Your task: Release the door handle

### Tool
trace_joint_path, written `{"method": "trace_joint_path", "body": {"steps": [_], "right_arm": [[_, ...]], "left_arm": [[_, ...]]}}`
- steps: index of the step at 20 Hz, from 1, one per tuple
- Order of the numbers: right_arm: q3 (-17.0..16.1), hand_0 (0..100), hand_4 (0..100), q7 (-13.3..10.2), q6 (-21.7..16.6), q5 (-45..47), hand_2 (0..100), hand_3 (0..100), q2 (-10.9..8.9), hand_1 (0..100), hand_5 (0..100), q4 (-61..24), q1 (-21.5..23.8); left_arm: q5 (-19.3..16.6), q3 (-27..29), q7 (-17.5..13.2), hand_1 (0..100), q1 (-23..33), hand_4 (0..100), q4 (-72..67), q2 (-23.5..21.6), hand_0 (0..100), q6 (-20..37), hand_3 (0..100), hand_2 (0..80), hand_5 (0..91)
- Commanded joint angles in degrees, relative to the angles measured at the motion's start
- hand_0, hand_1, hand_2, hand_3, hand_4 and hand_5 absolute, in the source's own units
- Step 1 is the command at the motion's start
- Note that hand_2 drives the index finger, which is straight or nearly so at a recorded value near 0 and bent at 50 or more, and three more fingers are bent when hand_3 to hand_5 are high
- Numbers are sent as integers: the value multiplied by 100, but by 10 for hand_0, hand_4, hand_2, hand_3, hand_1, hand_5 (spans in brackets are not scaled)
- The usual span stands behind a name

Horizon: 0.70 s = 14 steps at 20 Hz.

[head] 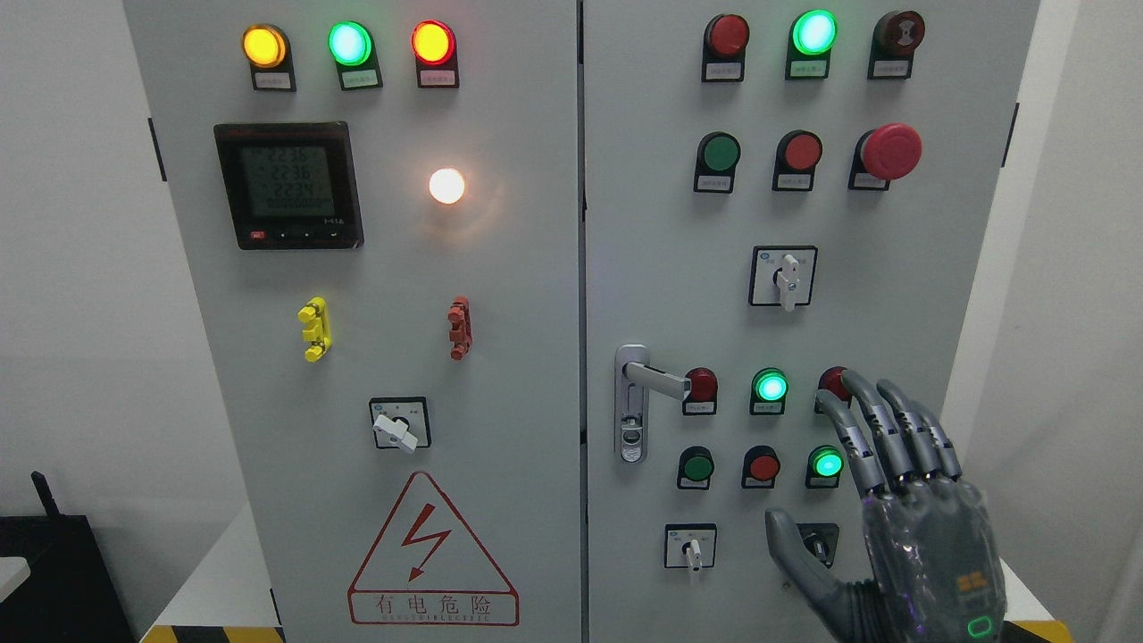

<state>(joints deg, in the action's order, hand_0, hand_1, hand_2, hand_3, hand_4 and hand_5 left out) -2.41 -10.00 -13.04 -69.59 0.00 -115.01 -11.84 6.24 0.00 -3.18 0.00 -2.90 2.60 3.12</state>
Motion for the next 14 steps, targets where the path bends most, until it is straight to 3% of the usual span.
{"method": "trace_joint_path", "body": {"steps": [1,14], "right_arm": [[3,381,0,24,-6,-2,0,62,140,110,0,-4,-3],[3,383,0,33,-6,-2,0,71,140,116,0,5,-3]], "left_arm": [[0,97,2,389,-149,0,0,-5,120,-4,0,0,0],[0,97,2,389,-149,0,0,-5,120,-4,0,0,0]]}}
